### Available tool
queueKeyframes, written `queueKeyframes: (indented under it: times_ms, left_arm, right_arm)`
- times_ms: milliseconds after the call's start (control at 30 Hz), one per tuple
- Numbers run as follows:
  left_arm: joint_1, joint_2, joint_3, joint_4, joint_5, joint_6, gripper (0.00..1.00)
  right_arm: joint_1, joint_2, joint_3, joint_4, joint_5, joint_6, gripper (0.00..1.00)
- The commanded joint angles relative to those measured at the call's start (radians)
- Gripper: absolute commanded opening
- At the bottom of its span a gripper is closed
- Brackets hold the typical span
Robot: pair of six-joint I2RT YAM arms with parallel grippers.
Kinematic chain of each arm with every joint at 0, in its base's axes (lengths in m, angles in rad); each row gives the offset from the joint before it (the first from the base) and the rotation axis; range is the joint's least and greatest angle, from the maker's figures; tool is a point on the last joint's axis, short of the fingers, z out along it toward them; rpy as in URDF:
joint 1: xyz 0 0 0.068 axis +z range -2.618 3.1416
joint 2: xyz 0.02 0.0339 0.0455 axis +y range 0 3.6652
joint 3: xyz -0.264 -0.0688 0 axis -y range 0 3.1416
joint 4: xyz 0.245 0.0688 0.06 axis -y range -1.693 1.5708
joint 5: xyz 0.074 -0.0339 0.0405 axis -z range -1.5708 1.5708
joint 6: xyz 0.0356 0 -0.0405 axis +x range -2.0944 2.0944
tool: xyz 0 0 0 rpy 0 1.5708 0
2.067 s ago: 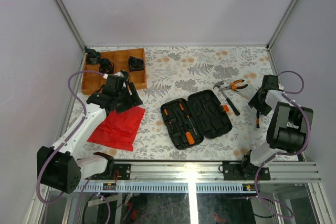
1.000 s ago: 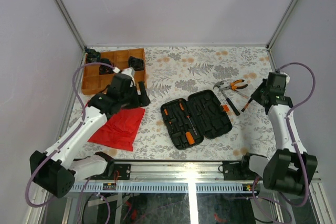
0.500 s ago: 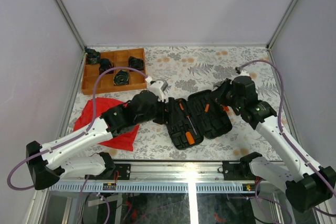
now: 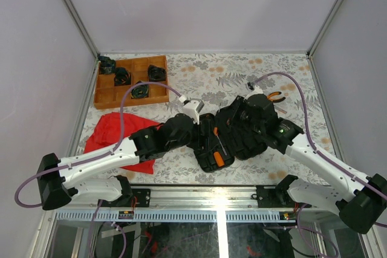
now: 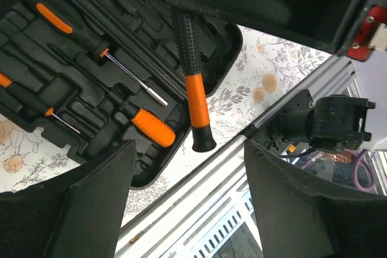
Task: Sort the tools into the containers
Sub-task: Pick up the screwdriver from the center of the board.
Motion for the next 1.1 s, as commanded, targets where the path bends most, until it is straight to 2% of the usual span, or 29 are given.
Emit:
queueKeyframes:
  times_ms: [0, 133, 367, 500, 600, 667, 700, 767, 900, 967, 1067]
  left_arm:
    - [-0.003, 0.013, -0.008, 0.099, -0.069, -0.001, 0.69]
    - [-0.003, 0.02, -0.007, 0.101, -0.086, -0.002, 0.58]
    - [-0.004, 0.016, -0.017, 0.125, -0.066, -0.011, 0.27]
    - [-0.003, 0.01, -0.025, 0.123, -0.057, -0.027, 0.18]
    - [-0.003, 0.0, -0.032, 0.126, -0.047, -0.033, 0.08]
    - [-0.004, -0.006, -0.032, 0.121, -0.047, -0.034, 0.01]
    - [-0.004, -0.011, -0.032, 0.117, -0.049, -0.033, 0.0]
    - [-0.004, -0.023, -0.033, 0.111, -0.048, -0.025, 0.0]
    - [-0.005, -0.051, -0.037, 0.078, -0.057, -0.01, 0.0]
    - [-0.004, -0.065, -0.043, 0.058, -0.07, -0.008, 0.0]
    - [-0.003, -0.092, -0.061, 0.039, -0.082, -0.005, 0.0]
  right_arm:
    - [0.017, 0.008, 0.038, 0.067, 0.021, 0.043, 0.0]
    - [0.018, 0.004, 0.019, 0.096, 0.009, 0.059, 0.0]
    - [0.018, 0.012, 0.01, 0.111, -0.012, 0.057, 0.0]
    - [0.018, 0.003, -0.01, 0.135, -0.023, 0.066, 0.0]
    - [0.018, -0.001, -0.027, 0.152, -0.032, 0.074, 0.0]
    - [0.018, -0.001, -0.027, 0.152, -0.042, 0.066, 0.06]
    - [0.018, -0.003, -0.028, 0.15, -0.043, 0.063, 0.13]
    - [0.017, -0.018, -0.034, 0.148, -0.042, 0.052, 0.28]
    - [0.018, -0.065, -0.053, 0.122, -0.011, 0.016, 0.44]
    - [0.018, -0.1, -0.065, 0.103, 0.002, -0.009, 0.56]
    - [0.018, -0.14, -0.07, 0.074, 0.006, -0.099, 0.62]
